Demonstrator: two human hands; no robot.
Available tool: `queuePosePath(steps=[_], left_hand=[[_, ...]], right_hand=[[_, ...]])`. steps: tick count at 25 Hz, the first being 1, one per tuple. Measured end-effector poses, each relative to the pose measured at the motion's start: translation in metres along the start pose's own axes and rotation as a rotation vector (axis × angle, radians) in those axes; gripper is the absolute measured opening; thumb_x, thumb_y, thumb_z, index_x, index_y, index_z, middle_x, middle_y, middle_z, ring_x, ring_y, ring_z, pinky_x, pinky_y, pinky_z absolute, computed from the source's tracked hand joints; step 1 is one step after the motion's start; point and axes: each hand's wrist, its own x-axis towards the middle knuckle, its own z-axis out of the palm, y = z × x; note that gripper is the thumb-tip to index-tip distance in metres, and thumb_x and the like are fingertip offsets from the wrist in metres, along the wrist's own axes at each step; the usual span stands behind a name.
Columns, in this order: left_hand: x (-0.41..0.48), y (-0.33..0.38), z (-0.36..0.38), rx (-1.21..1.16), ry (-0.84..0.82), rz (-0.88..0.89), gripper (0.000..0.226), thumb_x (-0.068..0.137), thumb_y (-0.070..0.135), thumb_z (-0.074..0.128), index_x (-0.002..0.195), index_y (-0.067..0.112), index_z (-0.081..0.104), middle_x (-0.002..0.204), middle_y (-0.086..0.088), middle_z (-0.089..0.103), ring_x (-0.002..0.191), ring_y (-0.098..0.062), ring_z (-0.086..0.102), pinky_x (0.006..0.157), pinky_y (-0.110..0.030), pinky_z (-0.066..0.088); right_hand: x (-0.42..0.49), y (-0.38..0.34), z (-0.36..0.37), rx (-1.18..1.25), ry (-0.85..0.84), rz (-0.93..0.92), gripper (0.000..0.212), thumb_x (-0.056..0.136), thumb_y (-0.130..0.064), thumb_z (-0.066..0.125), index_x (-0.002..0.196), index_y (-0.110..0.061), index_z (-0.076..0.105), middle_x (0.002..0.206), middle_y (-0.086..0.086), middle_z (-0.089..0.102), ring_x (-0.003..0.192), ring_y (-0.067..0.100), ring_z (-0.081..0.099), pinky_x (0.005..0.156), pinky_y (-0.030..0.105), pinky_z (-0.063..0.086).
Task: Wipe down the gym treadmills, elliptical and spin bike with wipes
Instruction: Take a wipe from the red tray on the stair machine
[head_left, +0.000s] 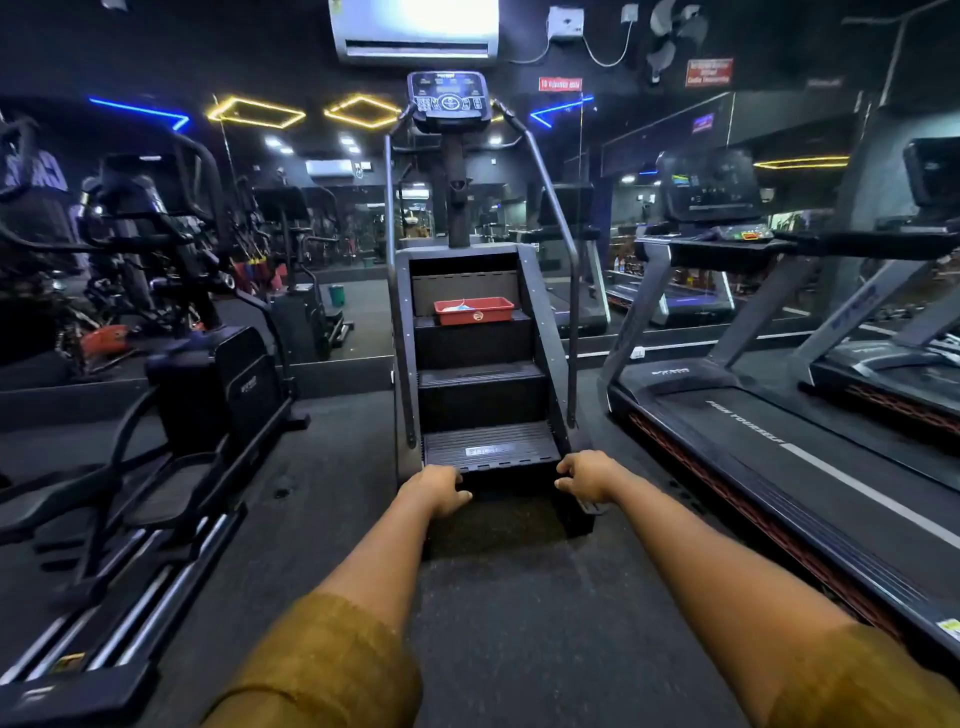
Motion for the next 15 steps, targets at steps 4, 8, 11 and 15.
queuePosePath(steps=[4, 8, 11, 15], left_hand=[[0.083, -0.002, -0.004, -0.019, -0.044, -0.016, 0.045, 0.097, 0.035, 0.047, 0.136, 0.011, 0.048, 0.136, -0.011, 0.051, 0.123, -0.027, 0.048, 0.101, -0.036, 0.041], [0.174, -0.011, -0.004, -0.033, -0.083, -0.028, 0.045, 0.097, 0.034, 0.048, 0.135, 0.010, 0.048, 0.135, -0.011, 0.051, 0.124, -0.025, 0.048, 0.102, -0.036, 0.040], [0.264, -0.027, -0.006, -0.056, -0.080, -0.022, 0.044, 0.096, 0.035, 0.049, 0.132, 0.010, 0.049, 0.134, -0.011, 0.051, 0.121, -0.026, 0.049, 0.099, -0.034, 0.041], [0.384, -0.047, -0.016, -0.048, -0.109, -0.036, 0.045, 0.096, 0.033, 0.048, 0.135, 0.010, 0.048, 0.136, -0.011, 0.050, 0.122, -0.025, 0.050, 0.099, -0.033, 0.042]], right_hand=[[0.087, 0.023, -0.006, 0.048, 0.005, 0.005, 0.039, 0.095, -0.032, 0.049, 0.129, -0.014, 0.052, 0.130, 0.008, 0.054, 0.119, 0.025, 0.050, 0.098, 0.031, 0.040], [0.184, 0.046, -0.009, 0.090, -0.008, 0.044, 0.039, 0.093, -0.033, 0.051, 0.129, -0.017, 0.052, 0.131, 0.007, 0.053, 0.119, 0.023, 0.050, 0.099, 0.031, 0.039], [0.273, 0.061, -0.010, 0.103, -0.005, 0.045, 0.040, 0.093, -0.032, 0.052, 0.130, -0.016, 0.051, 0.131, 0.006, 0.053, 0.120, 0.022, 0.049, 0.099, 0.031, 0.038], [0.387, 0.068, -0.019, 0.151, -0.037, 0.069, 0.040, 0.094, -0.029, 0.052, 0.132, -0.015, 0.049, 0.132, 0.006, 0.053, 0.120, 0.021, 0.050, 0.100, 0.031, 0.039]])
